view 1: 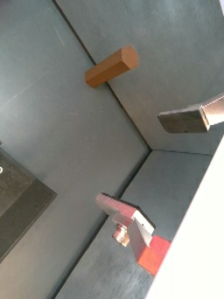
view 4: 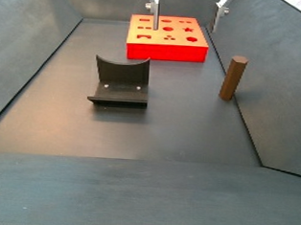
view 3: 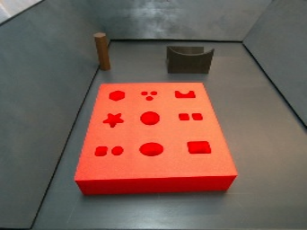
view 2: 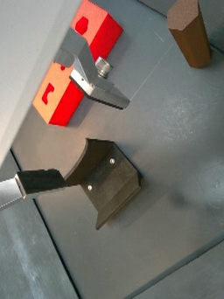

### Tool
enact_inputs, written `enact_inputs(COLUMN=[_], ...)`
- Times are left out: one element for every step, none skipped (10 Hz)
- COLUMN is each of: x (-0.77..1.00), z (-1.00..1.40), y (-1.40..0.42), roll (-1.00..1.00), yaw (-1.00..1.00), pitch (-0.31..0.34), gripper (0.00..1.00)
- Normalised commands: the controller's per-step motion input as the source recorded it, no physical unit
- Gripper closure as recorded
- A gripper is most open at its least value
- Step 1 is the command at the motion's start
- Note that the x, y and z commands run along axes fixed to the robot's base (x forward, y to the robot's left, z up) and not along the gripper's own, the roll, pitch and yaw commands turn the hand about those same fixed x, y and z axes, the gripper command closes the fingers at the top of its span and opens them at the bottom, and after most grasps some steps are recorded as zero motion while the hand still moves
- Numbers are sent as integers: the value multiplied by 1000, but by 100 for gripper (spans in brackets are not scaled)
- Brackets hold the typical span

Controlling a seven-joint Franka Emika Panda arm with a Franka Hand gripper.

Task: Pick up the hexagon object. Move up. Move to above the board. Insert the hexagon object.
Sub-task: Pick up the hexagon object.

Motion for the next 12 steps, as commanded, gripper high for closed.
enact_inputs(x=[-29,-403,-743,-834,-823,-906,-920,-946,-989,-977,-940,-923], z=[0,-94,-243,-314,-323,-289,-89,-100,-154,-286,-363,-406], y=[0,0,9,0,0,-20,-154,-191,-180,-106,-26,-9], roll=[0,54,107,107,109,84,154,149,120,93,64,59], yaw=[0,11,71,20,0,0,-49,0,-6,-14,0,0], pitch=[-13,-189,-199,-189,-133,-144,-123,-161,-189,-213,-214,-229], gripper=[0,0,0,0,0,0,0,0,0,0,0,0])
